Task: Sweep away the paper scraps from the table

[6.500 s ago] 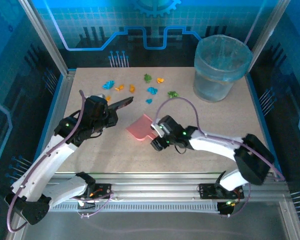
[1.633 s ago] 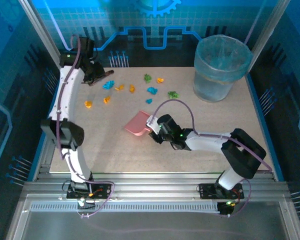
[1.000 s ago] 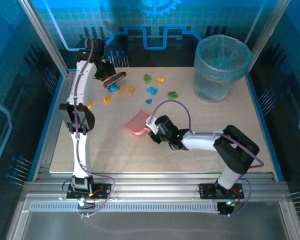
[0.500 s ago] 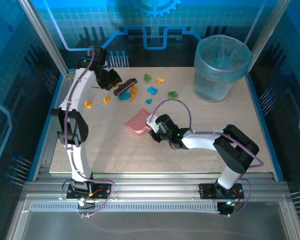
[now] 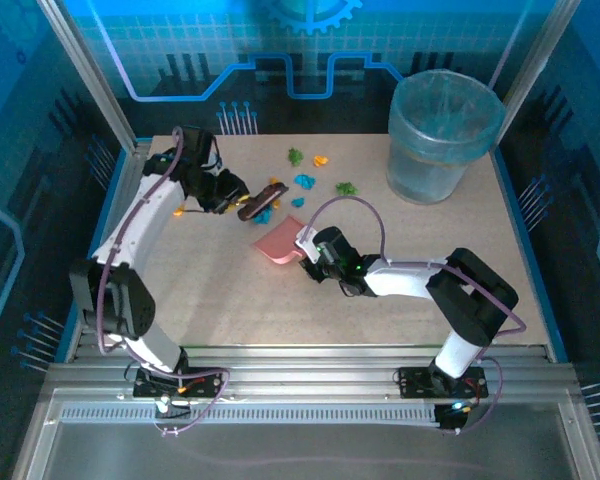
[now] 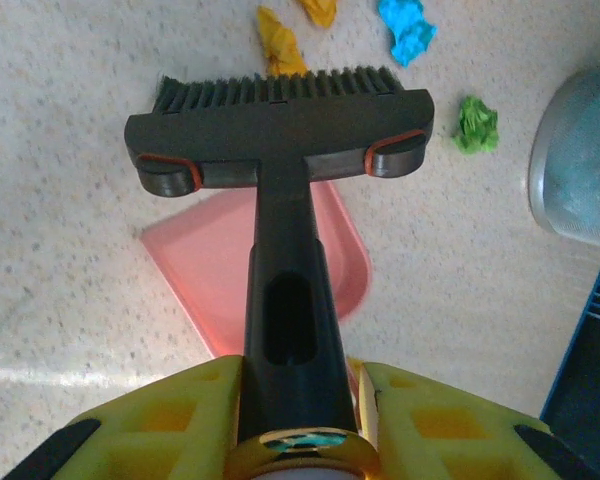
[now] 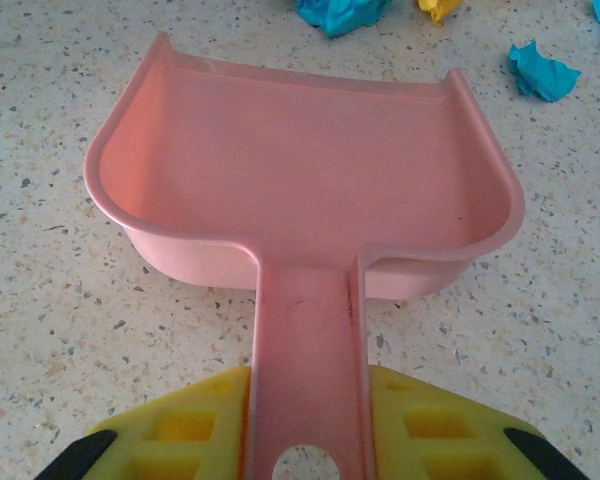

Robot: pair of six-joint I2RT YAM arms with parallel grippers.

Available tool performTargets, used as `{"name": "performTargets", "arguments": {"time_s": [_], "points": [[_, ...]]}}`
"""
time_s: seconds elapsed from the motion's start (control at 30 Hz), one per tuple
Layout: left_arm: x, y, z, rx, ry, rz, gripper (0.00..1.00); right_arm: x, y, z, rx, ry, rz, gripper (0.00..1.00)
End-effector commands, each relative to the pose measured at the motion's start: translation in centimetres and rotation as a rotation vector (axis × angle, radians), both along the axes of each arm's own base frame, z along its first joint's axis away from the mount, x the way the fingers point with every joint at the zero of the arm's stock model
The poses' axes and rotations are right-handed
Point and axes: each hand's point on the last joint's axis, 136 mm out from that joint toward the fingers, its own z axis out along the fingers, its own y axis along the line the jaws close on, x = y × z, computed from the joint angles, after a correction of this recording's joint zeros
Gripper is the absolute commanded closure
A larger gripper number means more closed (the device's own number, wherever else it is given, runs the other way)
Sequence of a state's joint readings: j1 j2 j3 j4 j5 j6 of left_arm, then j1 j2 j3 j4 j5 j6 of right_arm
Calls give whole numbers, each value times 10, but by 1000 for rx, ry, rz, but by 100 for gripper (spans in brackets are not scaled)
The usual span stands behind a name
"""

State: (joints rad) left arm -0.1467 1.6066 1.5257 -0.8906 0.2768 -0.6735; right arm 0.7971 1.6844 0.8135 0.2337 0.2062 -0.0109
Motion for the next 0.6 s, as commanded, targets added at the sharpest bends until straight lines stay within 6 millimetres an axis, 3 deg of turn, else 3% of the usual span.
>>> {"name": "performTargets", "arguments": {"time_s": [0.0,0.17,0.3,0.47,0.57], "points": [[-15,-14,14,-91,-32,-13,100,10,4,5,18,-10,-18,100],[-39,-23,18,-140,-29,-33,100,11,6,3,15,-11,-14,100],[-45,-19,33,-118,-61,-50,100,11,6,3,16,-20,-11,100],[-33,-8,47,-45,-110,-34,100,11,5,2,11,-19,-12,100],[-16,-8,42,-22,-101,-41,100,11,6,2,9,-19,-10,100]]}}
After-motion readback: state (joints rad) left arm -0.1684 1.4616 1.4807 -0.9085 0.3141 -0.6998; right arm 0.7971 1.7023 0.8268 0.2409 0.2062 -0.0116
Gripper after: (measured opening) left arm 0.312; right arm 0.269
